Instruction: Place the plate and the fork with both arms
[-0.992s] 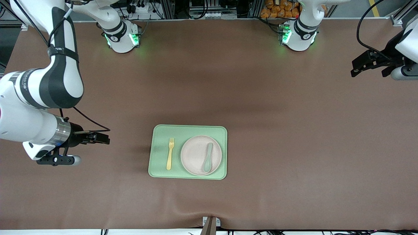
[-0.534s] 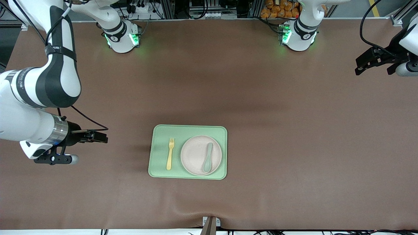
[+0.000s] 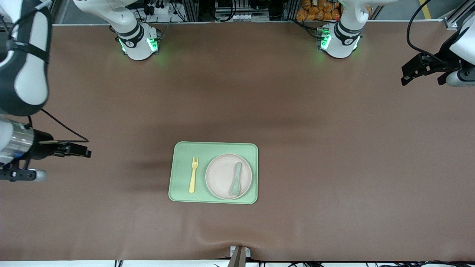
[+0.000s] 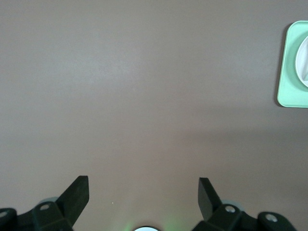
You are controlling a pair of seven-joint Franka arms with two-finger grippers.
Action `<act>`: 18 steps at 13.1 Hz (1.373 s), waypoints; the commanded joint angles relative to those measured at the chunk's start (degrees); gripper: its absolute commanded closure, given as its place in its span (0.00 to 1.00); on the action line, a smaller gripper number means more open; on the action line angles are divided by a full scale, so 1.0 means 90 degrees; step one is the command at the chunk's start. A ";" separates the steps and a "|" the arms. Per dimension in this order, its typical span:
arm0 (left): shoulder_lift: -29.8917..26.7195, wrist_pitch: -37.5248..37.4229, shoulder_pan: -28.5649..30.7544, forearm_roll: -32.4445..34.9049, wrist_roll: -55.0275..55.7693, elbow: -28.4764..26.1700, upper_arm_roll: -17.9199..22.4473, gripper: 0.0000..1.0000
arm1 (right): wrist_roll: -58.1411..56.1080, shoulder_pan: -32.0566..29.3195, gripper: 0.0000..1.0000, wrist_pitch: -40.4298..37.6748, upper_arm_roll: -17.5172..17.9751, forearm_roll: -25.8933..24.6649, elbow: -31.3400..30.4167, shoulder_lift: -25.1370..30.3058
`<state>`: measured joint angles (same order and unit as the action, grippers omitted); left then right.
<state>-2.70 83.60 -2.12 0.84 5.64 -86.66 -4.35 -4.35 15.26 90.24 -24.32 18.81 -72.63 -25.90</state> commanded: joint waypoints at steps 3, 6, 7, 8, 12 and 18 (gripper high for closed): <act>-0.0081 0.0038 0.0001 0.0092 -0.0080 -0.0049 -0.0035 0.00 | -0.0025 -0.1135 0.00 -0.0387 0.1311 -0.0584 0.0326 0.0396; -0.0081 0.0038 0.0001 0.0092 -0.0080 -0.0068 -0.0054 0.00 | 0.0412 -0.1597 0.00 -0.0465 0.2270 -0.1423 0.0326 0.0835; -0.0091 0.0038 0.0001 0.0083 -0.0080 -0.0078 -0.0054 0.00 | 0.0618 -0.1656 0.00 -0.0611 0.2466 -0.1513 0.0287 0.1030; -0.0091 0.0038 0.0011 0.0083 -0.0080 -0.0078 -0.0054 0.00 | 0.0687 -0.1637 0.00 -0.0670 0.2507 -0.1543 0.0209 0.1235; -0.0081 0.0038 0.0001 0.0083 -0.0080 -0.0078 -0.0064 0.00 | 0.0737 -0.1695 0.00 -0.0476 0.2517 -0.1650 -0.0989 0.2269; -0.0081 0.0038 0.0001 0.0073 -0.0080 -0.0107 -0.0064 0.00 | 0.0835 -0.1754 0.00 -0.0203 0.2770 -0.1982 -0.1997 0.2984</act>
<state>-2.70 83.60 -2.18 0.84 5.64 -87.07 -4.60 2.16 1.09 86.78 -1.67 2.32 -85.65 -2.89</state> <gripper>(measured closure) 0.000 0.000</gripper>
